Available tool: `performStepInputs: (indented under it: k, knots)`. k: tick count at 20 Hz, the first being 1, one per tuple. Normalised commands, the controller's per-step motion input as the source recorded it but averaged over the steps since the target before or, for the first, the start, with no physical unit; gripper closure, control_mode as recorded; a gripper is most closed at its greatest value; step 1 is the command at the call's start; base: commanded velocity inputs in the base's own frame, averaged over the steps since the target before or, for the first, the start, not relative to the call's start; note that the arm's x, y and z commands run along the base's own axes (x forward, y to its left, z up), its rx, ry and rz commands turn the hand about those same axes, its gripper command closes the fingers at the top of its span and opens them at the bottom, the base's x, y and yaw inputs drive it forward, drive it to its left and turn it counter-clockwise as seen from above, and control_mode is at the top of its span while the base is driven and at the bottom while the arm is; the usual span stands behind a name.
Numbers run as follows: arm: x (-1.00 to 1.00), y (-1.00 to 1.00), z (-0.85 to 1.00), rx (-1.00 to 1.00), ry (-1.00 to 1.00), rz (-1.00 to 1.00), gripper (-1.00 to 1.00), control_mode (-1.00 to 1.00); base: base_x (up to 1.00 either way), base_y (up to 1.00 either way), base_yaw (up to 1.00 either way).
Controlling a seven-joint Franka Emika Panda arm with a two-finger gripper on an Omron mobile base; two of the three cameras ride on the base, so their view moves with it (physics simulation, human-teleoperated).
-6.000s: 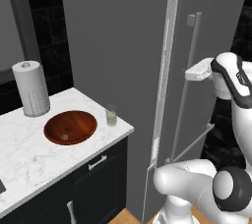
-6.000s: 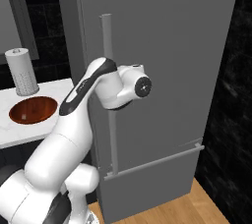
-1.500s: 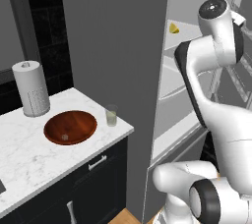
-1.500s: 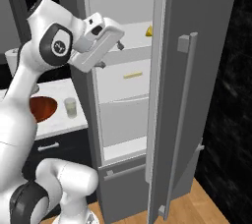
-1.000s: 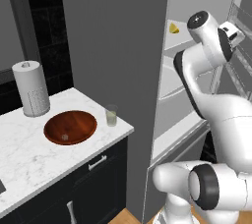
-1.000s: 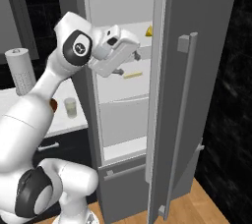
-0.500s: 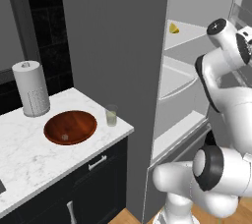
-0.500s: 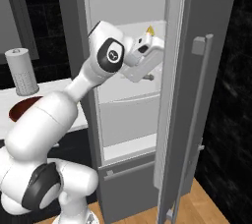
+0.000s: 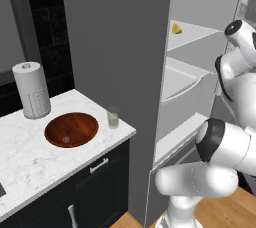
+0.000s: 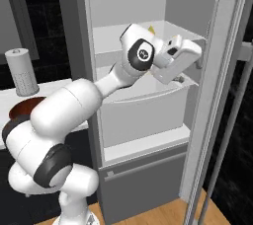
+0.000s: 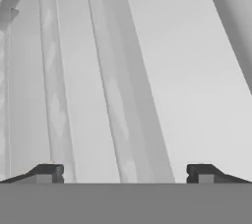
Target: Grab a lemon wedge from the fridge and one ice cube from the ice bowl, and put them in the glass of lemonade.
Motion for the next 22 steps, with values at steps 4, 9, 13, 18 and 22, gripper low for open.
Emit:
performStepInputs:
  k: [4,9,13,18,22]
  knots:
    - [0.00,-0.96,0.02,0.00,0.00,-0.14,-1.00,-1.00,0.00,0.00,0.00]
    - [-0.17,-0.15,0.58,-0.02,-0.12,-0.02,-1.00,-1.00,0.00,0.00,0.00]
    - [-0.39,0.03,0.41,-0.02,-0.11,0.00,-1.00,-1.00,0.00,0.00,0.00]
    - [-0.59,0.13,0.04,0.00,-0.13,0.00,-1.00,-1.00,0.00,0.00,0.00]
    - [-0.41,0.66,0.00,0.05,-0.25,0.00,-1.00,-1.00,0.00,0.00,0.00]
